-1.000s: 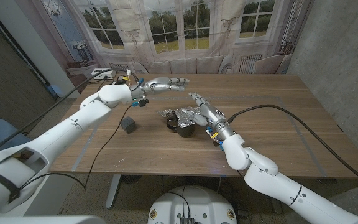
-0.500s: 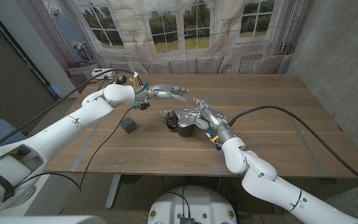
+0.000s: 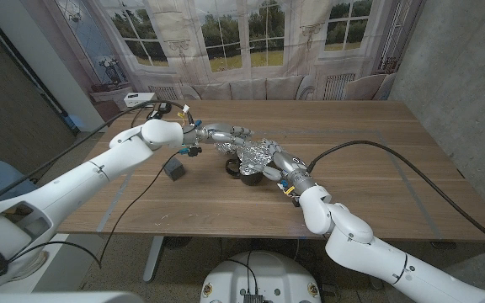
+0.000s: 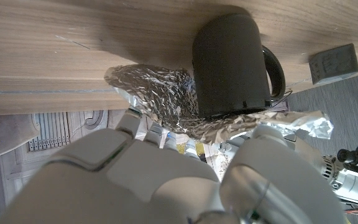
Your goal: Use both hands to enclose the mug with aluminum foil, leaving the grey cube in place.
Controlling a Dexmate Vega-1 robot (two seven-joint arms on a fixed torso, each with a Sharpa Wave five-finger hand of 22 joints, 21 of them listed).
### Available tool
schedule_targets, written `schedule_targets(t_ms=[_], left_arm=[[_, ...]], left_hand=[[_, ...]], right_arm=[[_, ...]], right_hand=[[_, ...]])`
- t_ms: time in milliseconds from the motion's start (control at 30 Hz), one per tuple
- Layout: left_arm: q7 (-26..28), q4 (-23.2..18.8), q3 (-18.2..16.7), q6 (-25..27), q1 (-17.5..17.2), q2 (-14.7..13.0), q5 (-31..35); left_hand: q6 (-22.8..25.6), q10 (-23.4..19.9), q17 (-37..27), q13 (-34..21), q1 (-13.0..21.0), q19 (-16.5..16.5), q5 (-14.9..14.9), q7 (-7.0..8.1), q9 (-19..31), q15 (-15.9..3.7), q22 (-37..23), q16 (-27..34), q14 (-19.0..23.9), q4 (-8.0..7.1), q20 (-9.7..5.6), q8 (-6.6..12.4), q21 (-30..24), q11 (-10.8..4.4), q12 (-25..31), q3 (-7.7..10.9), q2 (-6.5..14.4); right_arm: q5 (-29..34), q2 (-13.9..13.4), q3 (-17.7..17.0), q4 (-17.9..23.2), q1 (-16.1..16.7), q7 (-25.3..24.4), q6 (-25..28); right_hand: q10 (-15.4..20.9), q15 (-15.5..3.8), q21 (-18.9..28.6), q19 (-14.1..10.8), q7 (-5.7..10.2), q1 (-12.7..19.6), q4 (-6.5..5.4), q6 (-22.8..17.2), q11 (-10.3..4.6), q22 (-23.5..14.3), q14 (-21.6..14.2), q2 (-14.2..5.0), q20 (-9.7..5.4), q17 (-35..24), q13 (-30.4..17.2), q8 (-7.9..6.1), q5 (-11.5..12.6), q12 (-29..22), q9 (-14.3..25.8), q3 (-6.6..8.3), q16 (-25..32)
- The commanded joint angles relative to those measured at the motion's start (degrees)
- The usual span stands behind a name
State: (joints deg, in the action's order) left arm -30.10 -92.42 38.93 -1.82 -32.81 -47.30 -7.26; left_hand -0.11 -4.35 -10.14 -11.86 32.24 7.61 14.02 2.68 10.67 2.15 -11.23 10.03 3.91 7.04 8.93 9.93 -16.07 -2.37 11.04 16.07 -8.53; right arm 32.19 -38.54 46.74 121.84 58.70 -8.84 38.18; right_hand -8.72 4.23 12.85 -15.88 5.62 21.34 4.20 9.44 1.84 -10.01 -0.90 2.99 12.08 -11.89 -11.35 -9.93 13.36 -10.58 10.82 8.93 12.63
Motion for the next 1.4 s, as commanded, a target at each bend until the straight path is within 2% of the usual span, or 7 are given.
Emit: schedule_targets(t_ms=[33,333,667,900,1067,1200,1400], left_arm=[[0.27,-0.06,1.64,1.61,-0.63,1.01,1.15],[-0.42,1.16,3.77,2.90,-0.12,2.18,2.78],[-0.24,1.14,5.64,2.21,0.38,2.46,6.53],[2.98,2.04,5.06,0.20,-0.68,3.15,7.61],[6.46,2.32,3.93,-1.06,-2.13,3.55,7.78],[7.14,4.47,3.06,-3.17,-3.08,4.79,5.10],[5.41,6.49,3.54,-2.69,-2.28,6.06,3.36]], left_hand=[[-5.85,2.12,0.03,-0.21,1.37,0.88,1.17,0.19,0.06,0.26,0.22,0.16,-0.89,0.21,0.75,-0.57,0.39,0.41,0.13,-0.95,-0.24],[-18.84,10.03,0.11,-0.22,4.49,2.12,3.57,-2.92,0.13,4.22,0.70,0.01,-6.88,0.98,2.14,-0.38,1.79,2.31,-0.24,-3.30,-0.26],[-25.11,19.39,-0.01,-0.52,9.43,-0.47,5.92,-4.13,0.36,4.45,0.62,-0.29,-12.74,1.60,1.14,0.19,3.88,4.40,-0.57,-4.52,0.62],[-21.40,15.93,0.11,-0.88,17.09,6.66,5.24,-5.37,0.58,0.12,0.72,1.44,-6.47,1.81,-5.81,2.72,2.15,4.09,2.42,-2.88,5.33],[-14.56,7.34,0.30,-0.74,22.86,14.08,1.93,-5.93,0.65,-3.41,0.86,1.97,0.89,2.04,-7.75,4.47,0.91,2.57,5.12,-1.97,8.03],[-9.77,3.93,0.36,-0.58,25.55,15.59,0.51,-6.48,0.68,-3.51,0.87,1.85,3.40,2.20,-7.66,5.73,1.00,2.11,5.92,-1.38,9.27],[-10.31,5.82,0.27,-0.39,30.35,14.03,-0.38,-7.64,0.81,-4.04,0.65,0.84,2.50,2.11,-8.13,4.40,2.16,1.61,4.47,1.62,16.34]], right_arm=[[1.15,-0.39,2.78,0.04,-2.25,2.50,4.18],[-0.40,-0.90,3.58,-1.83,-4.75,5.03,3.37],[0.27,-0.71,5.07,-3.91,-6.93,5.45,2.89],[-0.97,0.07,4.58,-5.32,-7.07,4.17,1.69],[-1.20,0.64,4.47,-6.22,-7.22,2.86,0.93],[-1.59,1.09,4.39,-6.65,-7.15,2.25,0.79],[-2.97,0.99,3.69,-7.19,-7.02,1.06,-1.30]], right_hand=[[-0.43,1.26,-0.12,-0.56,-0.32,0.72,0.44,1.21,0.59,-0.25,-0.17,0.35,0.04,-0.13,-0.16,-0.08,0.49,-0.05,0.12,-0.20,-0.18],[-0.23,1.23,0.07,-1.81,-0.83,1.54,1.20,2.71,0.97,-0.27,-1.25,1.78,-0.37,-0.09,-0.17,-0.19,1.08,-0.44,0.15,-0.91,0.10],[1.51,-0.64,2.84,-12.78,-1.89,8.57,3.97,3.44,0.53,-0.39,-6.75,2.06,-3.53,-0.03,-0.10,-1.26,4.35,-1.38,0.21,-0.95,1.29],[6.45,-2.90,4.68,-20.67,-3.85,15.59,4.74,1.10,0.32,-0.55,-13.22,1.26,-8.35,-0.24,-0.10,-2.04,6.37,-2.56,0.23,-0.50,2.84],[12.52,-5.71,5.59,-24.95,-6.99,18.37,4.26,-4.90,0.25,-0.60,-19.35,0.57,-12.74,-0.52,-0.14,-3.57,7.09,-3.88,0.13,-0.87,4.48],[17.39,-9.49,4.16,-23.26,-9.89,19.76,3.37,-12.74,0.62,-0.54,-19.60,-0.46,-15.88,-0.57,-0.12,-5.21,7.57,-4.37,0.01,-1.54,3.77],[19.53,-10.02,2.37,-19.99,-8.93,18.05,1.47,-15.92,0.19,-0.53,-18.62,-2.08,-15.49,-0.77,-0.14,-5.31,7.92,-4.11,-0.02,-2.60,3.13]])
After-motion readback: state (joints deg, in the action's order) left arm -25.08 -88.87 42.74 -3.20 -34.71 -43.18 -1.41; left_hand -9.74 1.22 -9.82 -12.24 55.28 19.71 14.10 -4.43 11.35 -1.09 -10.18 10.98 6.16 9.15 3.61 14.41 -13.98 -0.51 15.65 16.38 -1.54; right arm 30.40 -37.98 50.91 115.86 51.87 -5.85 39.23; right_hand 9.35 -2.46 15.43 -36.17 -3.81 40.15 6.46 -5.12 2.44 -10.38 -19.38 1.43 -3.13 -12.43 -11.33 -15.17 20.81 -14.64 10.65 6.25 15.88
